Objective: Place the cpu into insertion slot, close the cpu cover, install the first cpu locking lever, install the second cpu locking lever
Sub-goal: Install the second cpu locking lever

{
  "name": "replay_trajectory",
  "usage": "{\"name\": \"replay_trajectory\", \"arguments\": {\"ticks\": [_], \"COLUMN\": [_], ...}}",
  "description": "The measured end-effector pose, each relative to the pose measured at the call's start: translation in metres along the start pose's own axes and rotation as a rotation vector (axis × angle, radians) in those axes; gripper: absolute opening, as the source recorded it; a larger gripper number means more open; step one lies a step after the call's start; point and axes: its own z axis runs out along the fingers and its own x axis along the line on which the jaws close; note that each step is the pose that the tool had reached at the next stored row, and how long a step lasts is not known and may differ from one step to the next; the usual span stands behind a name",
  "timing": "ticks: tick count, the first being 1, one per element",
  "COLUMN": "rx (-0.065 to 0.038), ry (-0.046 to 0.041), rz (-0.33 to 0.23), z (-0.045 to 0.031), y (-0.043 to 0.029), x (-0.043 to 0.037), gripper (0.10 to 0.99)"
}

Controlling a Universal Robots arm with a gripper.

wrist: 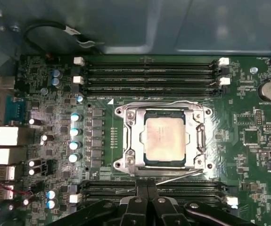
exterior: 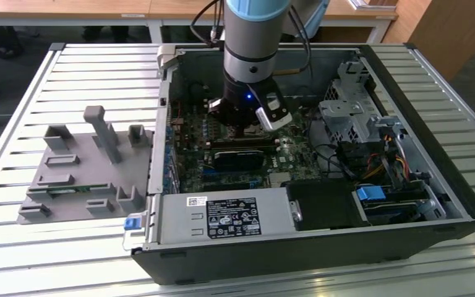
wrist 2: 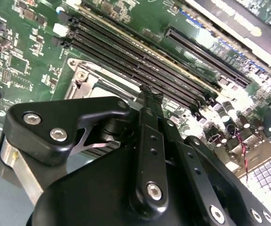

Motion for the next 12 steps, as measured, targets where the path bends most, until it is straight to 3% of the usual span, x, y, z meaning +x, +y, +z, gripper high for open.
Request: {"name": "replay_trajectory", "arguments": {"ticks": [5,12], "rx": [-0.006,-0.020], "ry": [0.0000,0.0005], "rz": [0.000,0.000], "z": [0.0013,0.0073], "y": [-0.0014,-0.0023], "x": [0.0060,0.0075], "gripper": [0.106,0.106]}}
